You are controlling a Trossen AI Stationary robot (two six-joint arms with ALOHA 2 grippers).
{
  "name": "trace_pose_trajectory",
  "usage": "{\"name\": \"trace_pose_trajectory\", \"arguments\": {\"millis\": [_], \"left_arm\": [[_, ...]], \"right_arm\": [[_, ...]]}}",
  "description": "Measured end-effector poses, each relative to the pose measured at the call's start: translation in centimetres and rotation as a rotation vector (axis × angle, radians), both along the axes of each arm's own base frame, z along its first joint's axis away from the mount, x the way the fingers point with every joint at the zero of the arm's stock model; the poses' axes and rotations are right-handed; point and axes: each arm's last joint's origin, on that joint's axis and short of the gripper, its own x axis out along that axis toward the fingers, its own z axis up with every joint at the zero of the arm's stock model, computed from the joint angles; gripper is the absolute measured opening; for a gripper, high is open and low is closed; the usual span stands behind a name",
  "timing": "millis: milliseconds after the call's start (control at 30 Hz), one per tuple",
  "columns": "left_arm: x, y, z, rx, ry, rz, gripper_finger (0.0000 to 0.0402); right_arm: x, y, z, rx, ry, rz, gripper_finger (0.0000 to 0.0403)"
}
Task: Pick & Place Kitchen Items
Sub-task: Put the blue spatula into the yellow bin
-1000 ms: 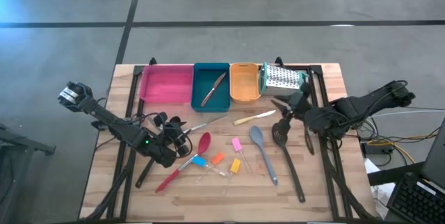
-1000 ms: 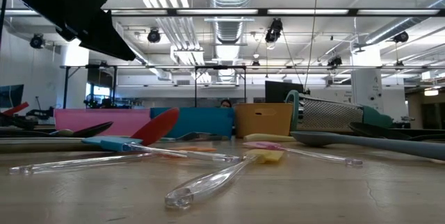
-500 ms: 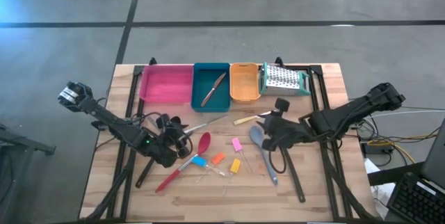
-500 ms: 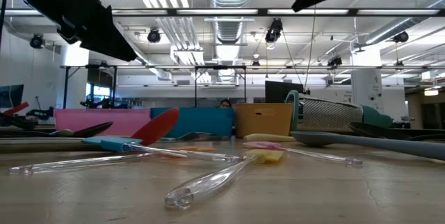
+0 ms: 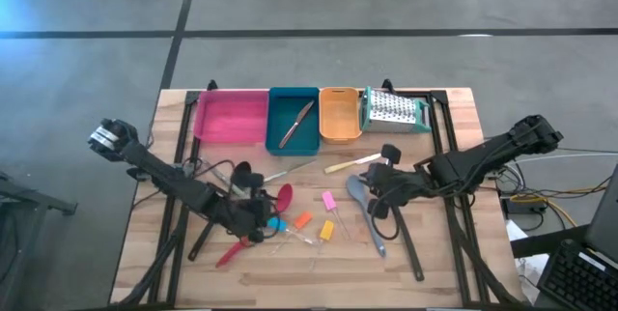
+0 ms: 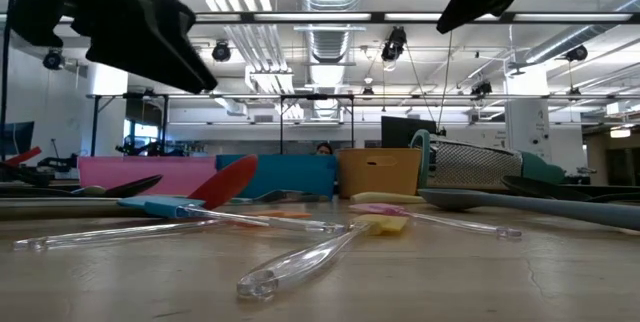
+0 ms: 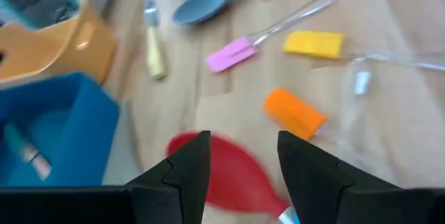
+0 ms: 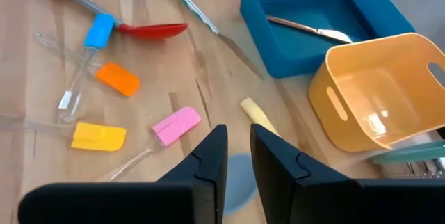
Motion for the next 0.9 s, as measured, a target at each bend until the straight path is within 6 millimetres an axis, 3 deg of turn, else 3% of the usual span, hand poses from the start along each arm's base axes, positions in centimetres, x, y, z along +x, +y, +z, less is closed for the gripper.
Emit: {"name": "trace_pose_trajectory", "arguments": {"millis": [300, 533, 900], "left_arm": [[3.7, -2.1, -1.0, 0.106, 0.182, -0.064, 0.0172], [5.7, -3.5, -1.4, 0.083, 0.308, -0.115, 0.0172], [6.3, -4.1, -2.3, 0.005, 0.374, -0.157, 0.0172]], "right_arm": [[0.0, 0.0, 0.2, -0.002, 0.004, 0.004, 0.0052], [-0.2, 0.0, 0.0, -0.007, 0.021, 0.005, 0.0052], [-0.2, 0.0, 0.1, -0.007, 0.021, 0.005, 0.0052]]}}
